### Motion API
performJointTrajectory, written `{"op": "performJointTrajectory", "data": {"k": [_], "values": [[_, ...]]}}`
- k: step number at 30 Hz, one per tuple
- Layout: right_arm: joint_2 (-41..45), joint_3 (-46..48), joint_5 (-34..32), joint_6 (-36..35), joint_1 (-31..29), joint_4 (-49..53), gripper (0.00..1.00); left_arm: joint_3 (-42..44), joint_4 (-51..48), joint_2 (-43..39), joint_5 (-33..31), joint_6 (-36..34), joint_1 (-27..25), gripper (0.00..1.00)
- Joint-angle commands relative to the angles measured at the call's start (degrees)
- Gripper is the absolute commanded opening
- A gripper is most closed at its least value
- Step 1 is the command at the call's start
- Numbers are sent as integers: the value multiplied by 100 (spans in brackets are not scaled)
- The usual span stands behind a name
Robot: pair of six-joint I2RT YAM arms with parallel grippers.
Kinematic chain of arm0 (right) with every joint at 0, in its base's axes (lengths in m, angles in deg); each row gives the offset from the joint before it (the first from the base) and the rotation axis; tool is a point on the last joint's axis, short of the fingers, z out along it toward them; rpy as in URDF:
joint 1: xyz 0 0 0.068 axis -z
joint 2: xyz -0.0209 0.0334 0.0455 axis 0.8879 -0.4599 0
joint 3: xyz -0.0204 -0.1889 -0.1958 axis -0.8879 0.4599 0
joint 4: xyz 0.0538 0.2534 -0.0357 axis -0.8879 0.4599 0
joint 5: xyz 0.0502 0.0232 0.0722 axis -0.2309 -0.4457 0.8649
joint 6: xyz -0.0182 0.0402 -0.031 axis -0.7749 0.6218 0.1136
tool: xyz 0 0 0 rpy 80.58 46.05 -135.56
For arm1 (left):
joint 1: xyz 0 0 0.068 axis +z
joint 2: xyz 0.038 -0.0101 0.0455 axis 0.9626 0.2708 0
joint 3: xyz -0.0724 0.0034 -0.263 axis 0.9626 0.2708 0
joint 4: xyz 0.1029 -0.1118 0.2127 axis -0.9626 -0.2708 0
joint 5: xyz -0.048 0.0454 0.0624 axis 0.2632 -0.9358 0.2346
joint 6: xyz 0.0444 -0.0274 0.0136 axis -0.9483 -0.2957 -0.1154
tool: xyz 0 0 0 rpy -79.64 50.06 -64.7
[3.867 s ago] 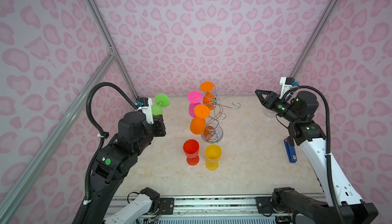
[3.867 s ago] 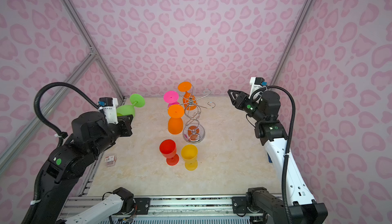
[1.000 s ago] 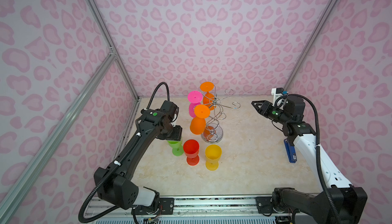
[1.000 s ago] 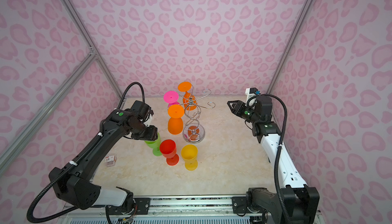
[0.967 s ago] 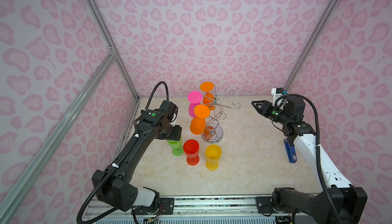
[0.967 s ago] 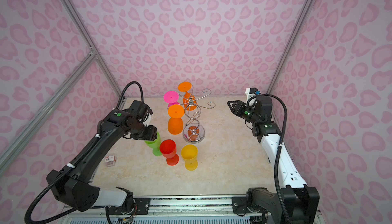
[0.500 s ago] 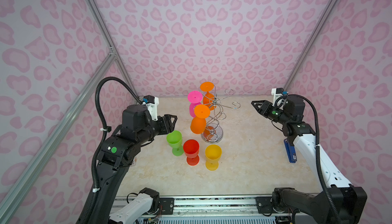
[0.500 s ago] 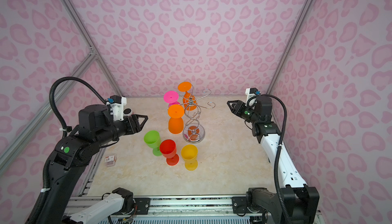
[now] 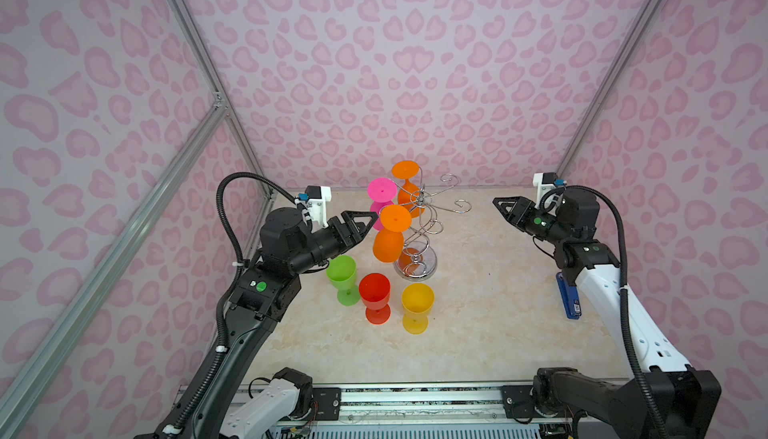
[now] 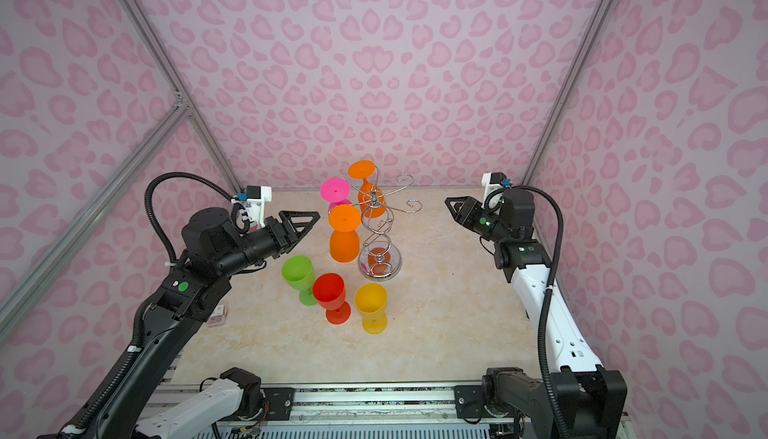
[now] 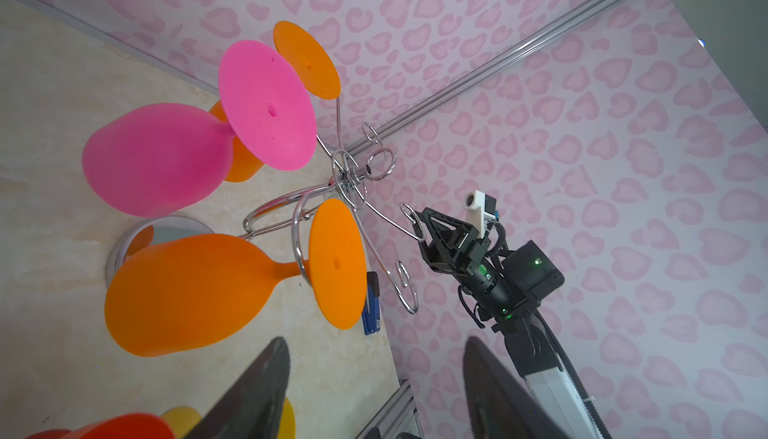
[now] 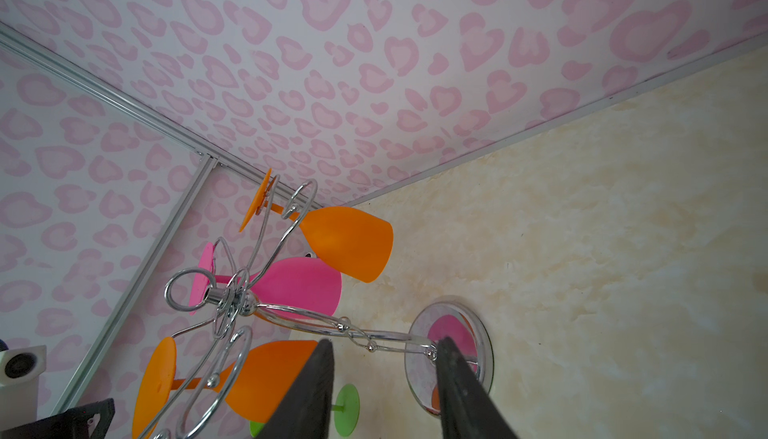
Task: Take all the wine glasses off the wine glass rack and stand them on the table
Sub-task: 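Reach the left gripper toward the lower orange glass on the rack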
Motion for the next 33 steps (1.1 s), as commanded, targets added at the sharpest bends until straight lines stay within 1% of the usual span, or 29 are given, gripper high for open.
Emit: {"op": "performJointTrajectory", "data": {"k": [1,8,16,23,30,33], "values": [[8,8,34,39,-33,-170,42,1,275,108,154,88,-87,68],[52,12,34,33,-42,-142,42,-19,148,491,142,5,-488,68],[79,71,17,15,-43,-146,42,-58,157,761,75,-30,-741,66],[79,78,17,-11,-33,-145,42,-107,116,864,-67,-106,-786,58],[61,104,17,-11,-21,-164,42,-155,74,940,-258,-112,-786,56],[37,130,25,-11,-17,-182,42,-168,109,960,-301,-86,-786,54]]}}
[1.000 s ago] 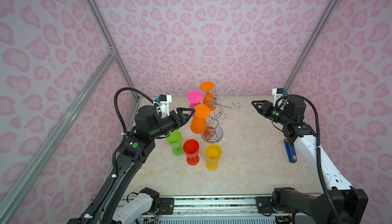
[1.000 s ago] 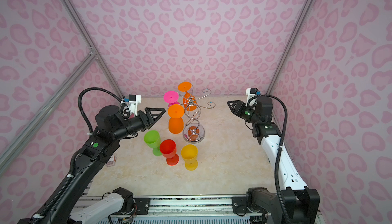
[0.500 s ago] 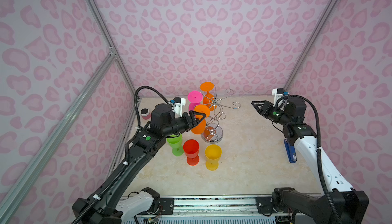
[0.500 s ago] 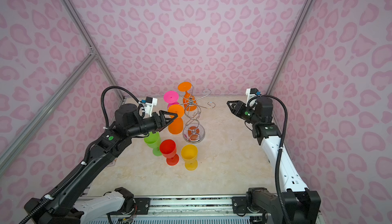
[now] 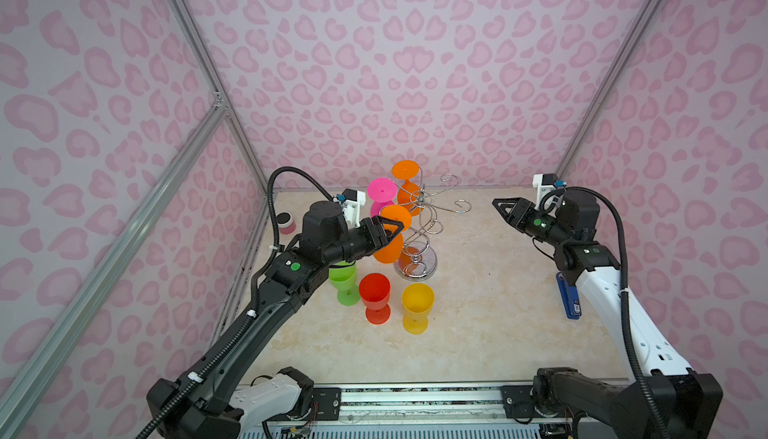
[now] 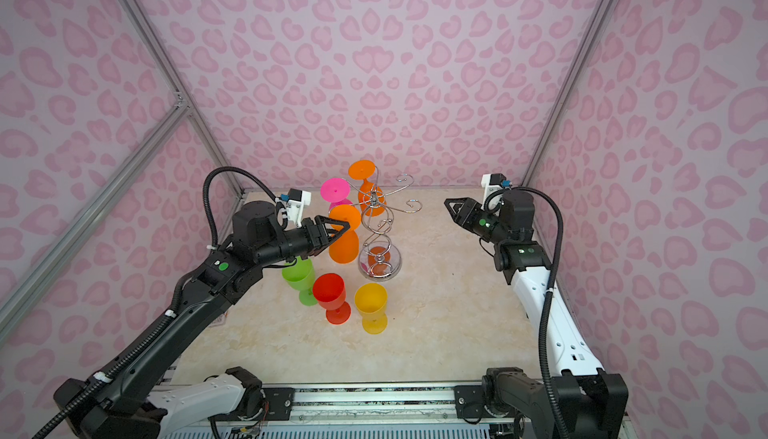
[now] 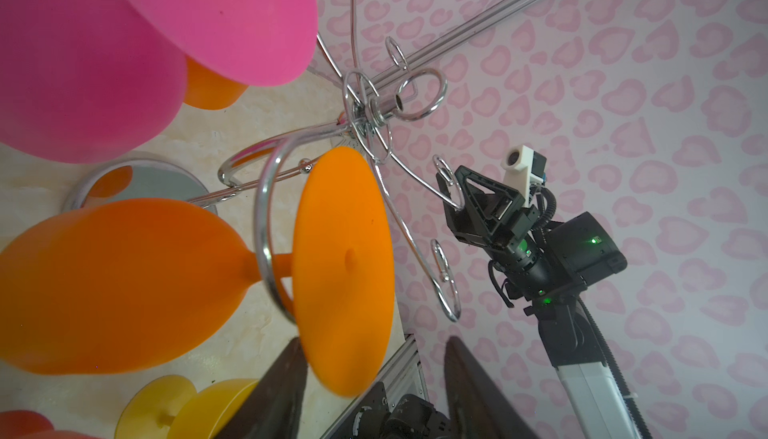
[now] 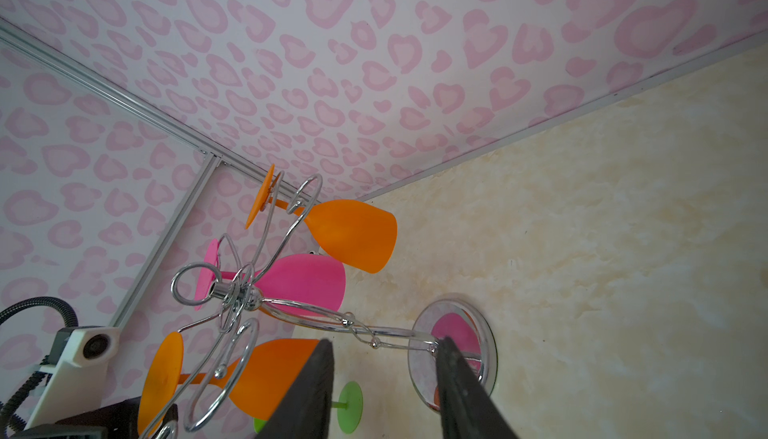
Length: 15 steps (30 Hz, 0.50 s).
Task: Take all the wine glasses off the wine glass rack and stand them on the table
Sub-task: 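Reach the left gripper toward the lower orange glass on the rack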
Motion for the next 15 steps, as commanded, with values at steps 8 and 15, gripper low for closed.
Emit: {"op": "performJointTrajectory", "data": {"k": [8,15], "values": [[-57,92,54,-51,46,-223,42,-195,93,146,-92,-30,8,46],[-40,134,80,-46,99,-247,42,-219,64,190,-82,-28,8,37]]}}
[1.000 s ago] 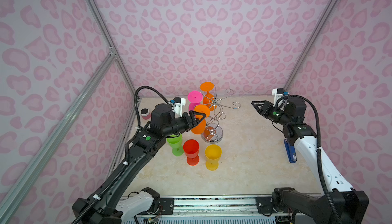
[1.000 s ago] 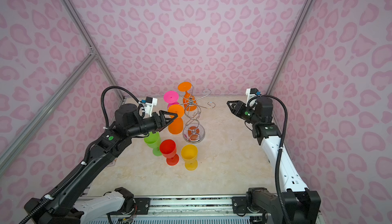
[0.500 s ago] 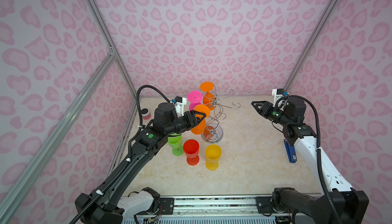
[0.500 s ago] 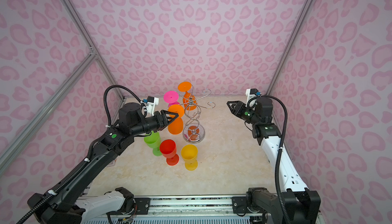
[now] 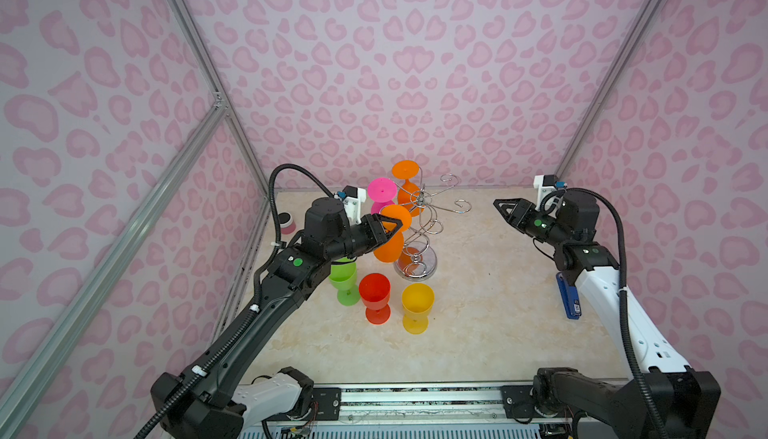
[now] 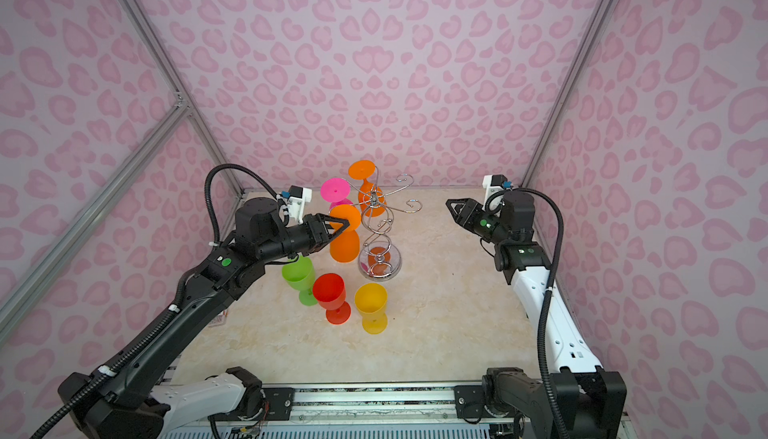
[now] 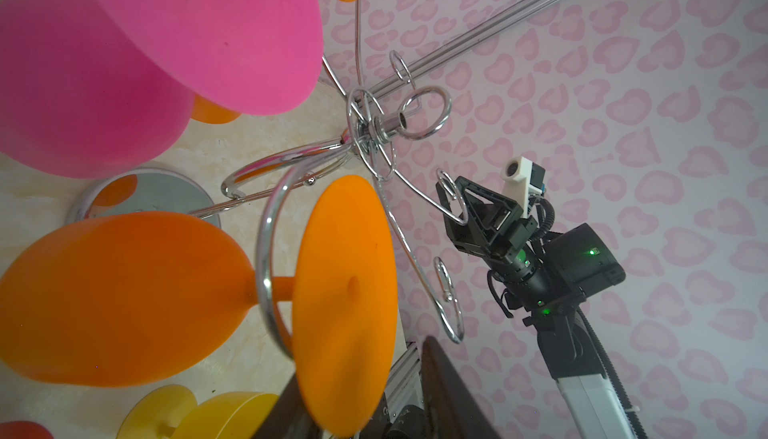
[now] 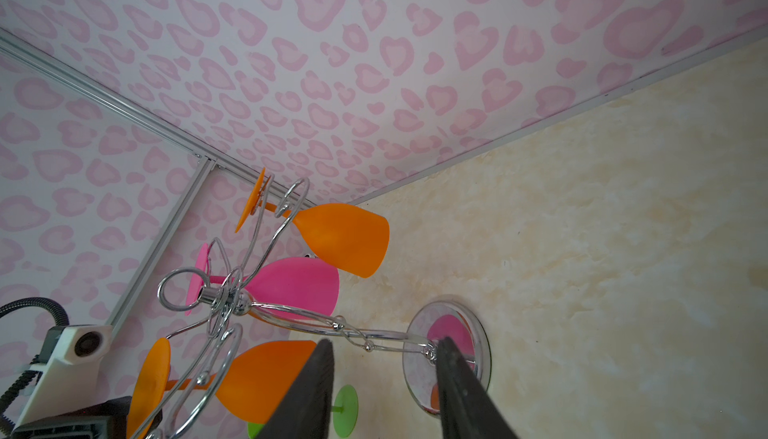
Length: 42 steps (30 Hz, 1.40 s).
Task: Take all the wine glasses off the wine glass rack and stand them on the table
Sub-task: 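Reach the left gripper toward the lower orange glass on the rack, then close the left gripper on the orange glass's base on the rack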
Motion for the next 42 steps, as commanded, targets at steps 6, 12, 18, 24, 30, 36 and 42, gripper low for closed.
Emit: {"op": "performJointTrajectory", "data": {"k": [6,12,18,24,30,36,42], "values": [[11,92,109,-13,50,-182,42,-73,30,10,-17,-59,8,29],[37,105,109,-2,63,-187,42,-75,19,-14,-2,-37,8,27],[55,107,118,4,80,-189,42,-73,21,-41,61,-5,8,26],[64,102,127,22,87,-200,42,-55,39,-79,87,37,8,27],[72,93,135,31,81,-200,42,-46,45,-117,133,63,8,27],[83,92,144,57,81,-228,42,-29,-7,-154,101,55,8,22],[109,92,153,66,85,-230,42,-28,-5,-154,102,59,16,16]]}}
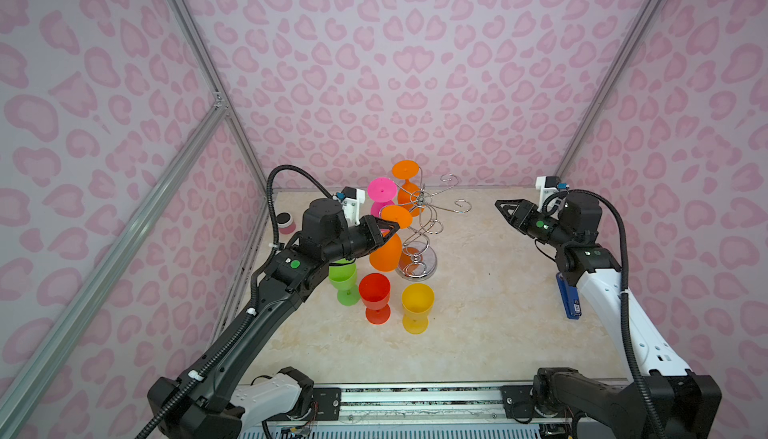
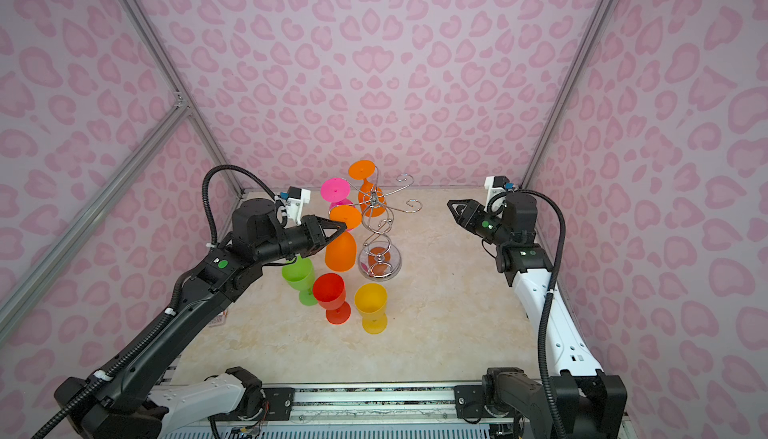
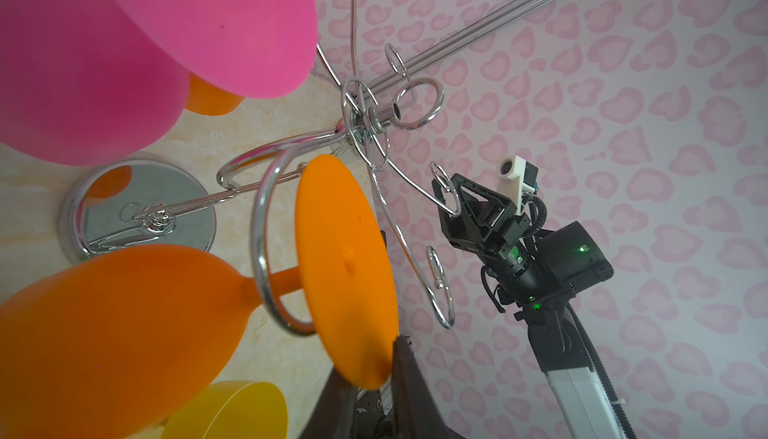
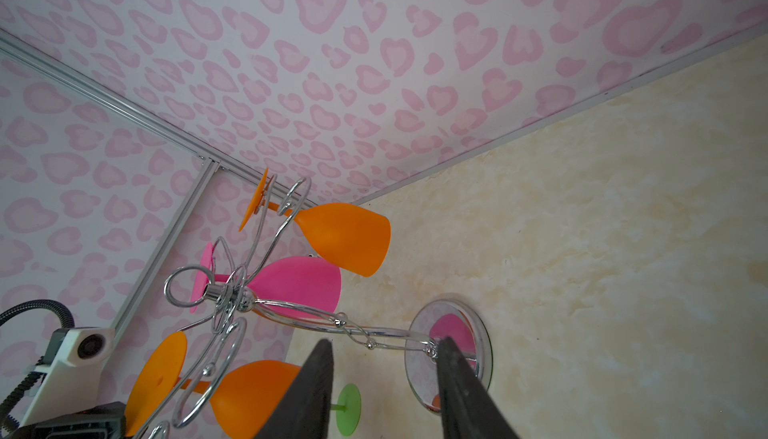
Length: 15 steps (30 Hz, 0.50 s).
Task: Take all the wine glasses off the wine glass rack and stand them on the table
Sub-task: 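Close the left gripper on the orange glass's base on the rack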
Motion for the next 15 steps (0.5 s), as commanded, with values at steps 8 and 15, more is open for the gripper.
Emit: {"op": "performJointTrajectory", "data": {"k": [8,15], "values": [[46,56,63,13,9,-223,42,-24,67,-81,17,15,14,12],[66,105,72,15,21,-231,42,9,76,-119,8,66,14,7]]}}
